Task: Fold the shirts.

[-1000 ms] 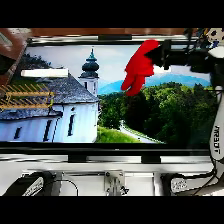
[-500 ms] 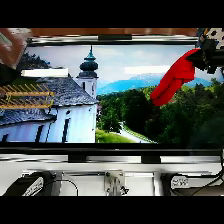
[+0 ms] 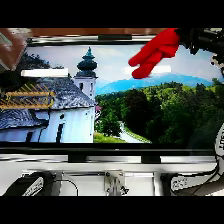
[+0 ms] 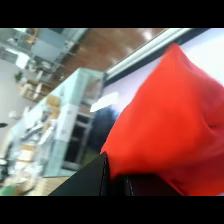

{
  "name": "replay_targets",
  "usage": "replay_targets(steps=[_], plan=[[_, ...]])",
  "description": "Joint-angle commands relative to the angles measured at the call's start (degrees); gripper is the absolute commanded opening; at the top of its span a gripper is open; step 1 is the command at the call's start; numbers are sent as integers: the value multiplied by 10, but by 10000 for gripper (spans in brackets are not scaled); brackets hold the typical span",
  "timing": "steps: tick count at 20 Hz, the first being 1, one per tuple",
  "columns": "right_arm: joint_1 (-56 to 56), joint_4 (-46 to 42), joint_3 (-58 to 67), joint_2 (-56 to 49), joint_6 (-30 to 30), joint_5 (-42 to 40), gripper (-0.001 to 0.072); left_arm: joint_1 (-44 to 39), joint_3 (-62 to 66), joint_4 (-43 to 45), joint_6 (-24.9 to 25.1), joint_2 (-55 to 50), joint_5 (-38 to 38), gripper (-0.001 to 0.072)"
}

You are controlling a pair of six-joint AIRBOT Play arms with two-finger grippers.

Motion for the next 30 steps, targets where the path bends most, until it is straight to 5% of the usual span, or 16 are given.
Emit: replay_targets(steps=[1,6,8,14,20,25,30], plan=[[-1,-143,1,-28,-69,33,77,0,-7,-1,-1,6,4,34],[-28,-510,-20,-85,-1,186,77,0,-7,-1,-20,9,3,34],[-57,-583,-54,-90,47,204,77,0,-7,-1,-31,10,3,34],[-174,-587,-155,-63,77,290,76,0,-7,-29,-31,15,-12,34],[-321,-588,-404,109,75,214,76,0,-7,-29,-30,20,-27,34],[-419,-467,-636,284,64,138,77,0,-7,-29,-29,26,-27,34],[-421,-514,-724,417,129,128,77,0,-7,-29,-19,26,-27,34]])
